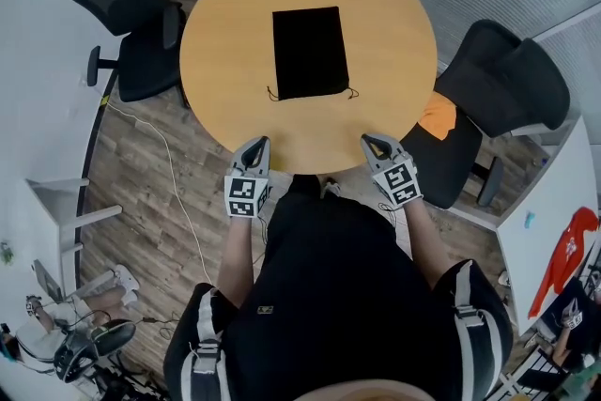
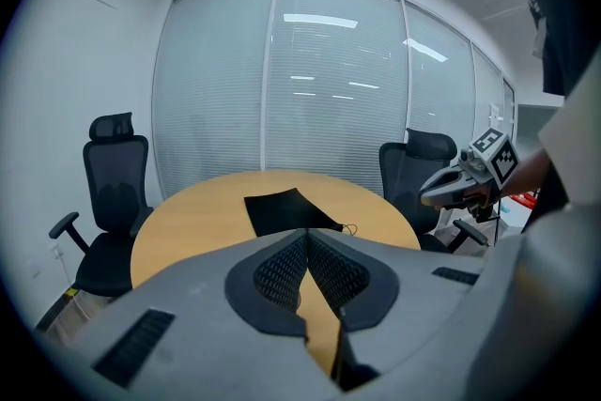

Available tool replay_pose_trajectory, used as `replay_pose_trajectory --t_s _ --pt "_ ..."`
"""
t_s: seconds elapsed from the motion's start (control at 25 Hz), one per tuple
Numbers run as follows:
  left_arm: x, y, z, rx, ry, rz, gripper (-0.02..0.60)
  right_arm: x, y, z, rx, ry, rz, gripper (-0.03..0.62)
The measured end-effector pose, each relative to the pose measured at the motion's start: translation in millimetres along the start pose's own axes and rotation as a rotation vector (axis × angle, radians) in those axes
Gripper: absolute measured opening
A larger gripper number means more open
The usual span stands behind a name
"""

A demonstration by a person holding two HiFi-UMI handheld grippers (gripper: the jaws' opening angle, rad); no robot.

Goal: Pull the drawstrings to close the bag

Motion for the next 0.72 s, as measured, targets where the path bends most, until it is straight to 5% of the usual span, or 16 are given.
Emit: replay_pose_trajectory --t_s 0.72 --pt "57.7 -22.8 66.7 0.12 -0.104 0.073 0.017 -16.8 -6.0 52.1 0.126 -0.076 0.095 0.057"
Point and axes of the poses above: the fingertips, and each gripper's own axes: z forward along the fingers, x to its left, y out of its top, the point moved 10 cm from there along -z, backward along the fingers, and after that the axes turned 5 degrees about z, right-handed, at the moved point
